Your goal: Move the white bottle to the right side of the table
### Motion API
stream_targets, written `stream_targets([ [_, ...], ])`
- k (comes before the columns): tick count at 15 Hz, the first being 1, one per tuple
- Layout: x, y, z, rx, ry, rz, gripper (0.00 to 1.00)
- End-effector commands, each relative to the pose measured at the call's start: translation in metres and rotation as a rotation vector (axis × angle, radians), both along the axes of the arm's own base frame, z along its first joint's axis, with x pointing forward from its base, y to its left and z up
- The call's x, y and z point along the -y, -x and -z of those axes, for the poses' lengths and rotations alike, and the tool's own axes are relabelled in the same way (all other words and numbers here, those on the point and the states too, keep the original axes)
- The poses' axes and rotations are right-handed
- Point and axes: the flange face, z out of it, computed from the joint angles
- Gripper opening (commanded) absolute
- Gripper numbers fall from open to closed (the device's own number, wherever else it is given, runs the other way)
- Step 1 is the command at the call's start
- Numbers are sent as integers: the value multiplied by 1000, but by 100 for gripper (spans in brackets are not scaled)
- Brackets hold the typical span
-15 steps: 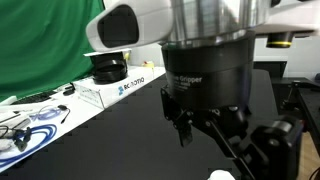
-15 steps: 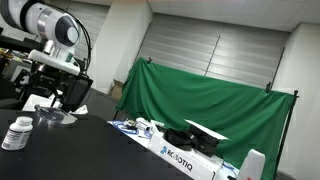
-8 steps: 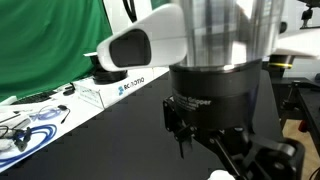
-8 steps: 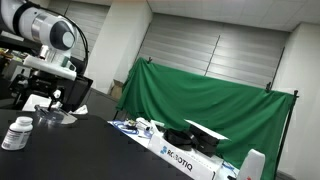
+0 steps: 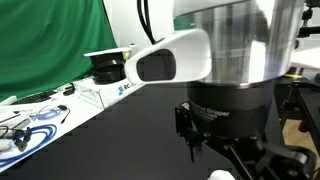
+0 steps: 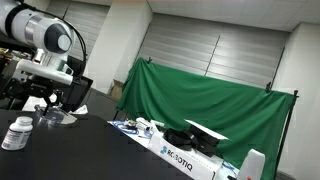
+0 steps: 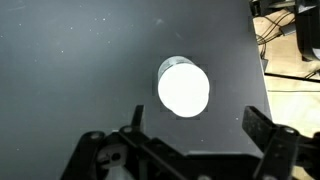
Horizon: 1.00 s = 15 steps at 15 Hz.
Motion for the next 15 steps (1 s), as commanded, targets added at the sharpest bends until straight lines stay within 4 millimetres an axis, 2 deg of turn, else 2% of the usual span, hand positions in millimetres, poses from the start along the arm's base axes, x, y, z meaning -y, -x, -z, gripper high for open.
stream_targets([
  [1, 8, 7, 9, 7, -9, 30, 100],
  [8, 14, 11, 20, -10, -10, 39, 100],
  [9, 15, 11, 20, -6, -9, 43, 75],
  [11, 16, 12, 19, 8, -5, 63, 67],
  [15, 15, 15, 11, 77, 7, 158, 37],
])
